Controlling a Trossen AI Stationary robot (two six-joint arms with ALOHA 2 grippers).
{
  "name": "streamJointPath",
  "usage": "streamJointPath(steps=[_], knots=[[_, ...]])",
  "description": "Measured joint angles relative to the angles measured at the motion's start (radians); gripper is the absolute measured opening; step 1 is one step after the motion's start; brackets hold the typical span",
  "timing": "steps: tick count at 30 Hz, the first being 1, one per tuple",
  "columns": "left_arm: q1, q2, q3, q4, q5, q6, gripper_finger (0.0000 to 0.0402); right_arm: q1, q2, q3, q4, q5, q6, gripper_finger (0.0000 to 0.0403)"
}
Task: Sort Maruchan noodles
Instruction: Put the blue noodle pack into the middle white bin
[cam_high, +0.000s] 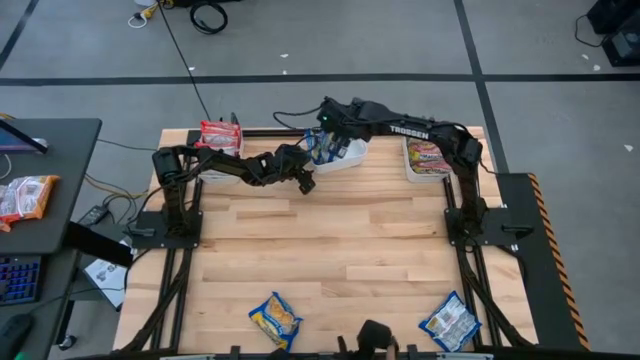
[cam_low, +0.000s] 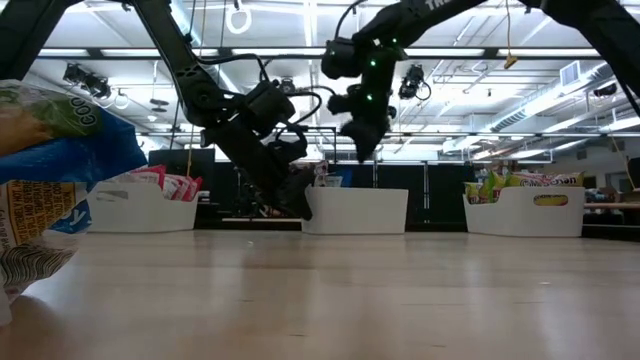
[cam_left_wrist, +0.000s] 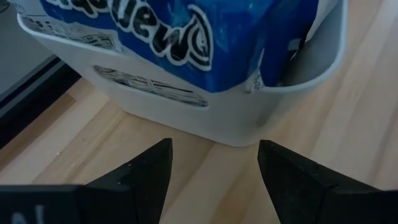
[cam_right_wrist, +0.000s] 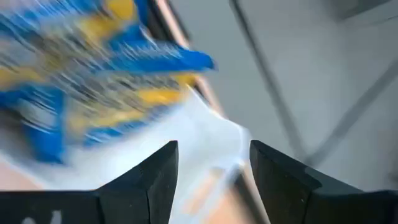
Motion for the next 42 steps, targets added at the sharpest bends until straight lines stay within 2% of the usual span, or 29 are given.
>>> streamJointPath(steps=[2,5,7,11,14,19,25,29,34,42], knots=[[0.000,0.000,0.000,-0.001,0.000,0.005,0.0243,0.000,0.000,-0.021,-0.010,0.063,-0.084,0.0204],[0.000,0.000,0.000,-0.002,0.000,0.023,0.0243,-0.007,0.008,-0.055,-0.012,0.050,-0.125,0.0204],[0.000,0.000,0.000,-0.003,0.000,0.026,0.0243,-0.011,0.009,-0.089,-0.004,-0.020,-0.116,0.0204],[0.000,0.000,0.000,0.007,0.000,0.026,0.0243,-0.009,0.011,-0.139,0.077,-0.243,-0.056,0.0204],[0.000,0.000,0.000,0.016,0.000,0.026,0.0243,0.009,0.011,-0.140,0.130,-0.332,-0.014,0.0203],[0.000,-0.015,-0.002,0.005,0.000,0.029,0.0243,0.033,-0.017,-0.140,0.186,-0.346,-0.002,0.0203],[0.000,-0.046,-0.002,-0.019,0.000,0.038,0.0243,0.080,-0.121,-0.140,0.154,-0.346,0.022,0.0203],[-0.002,-0.079,-0.002,-0.046,0.000,0.038,0.0243,0.189,-0.227,-0.140,0.083,-0.346,0.033,0.0203],[-0.013,-0.129,-0.002,-0.105,0.000,0.026,0.0243,0.410,-0.320,-0.140,0.002,-0.348,0.100,0.0199],[-0.104,-0.156,-0.001,-0.249,0.000,-0.053,0.0243,0.770,-0.298,-0.139,-0.053,-0.348,0.391,0.0197]])
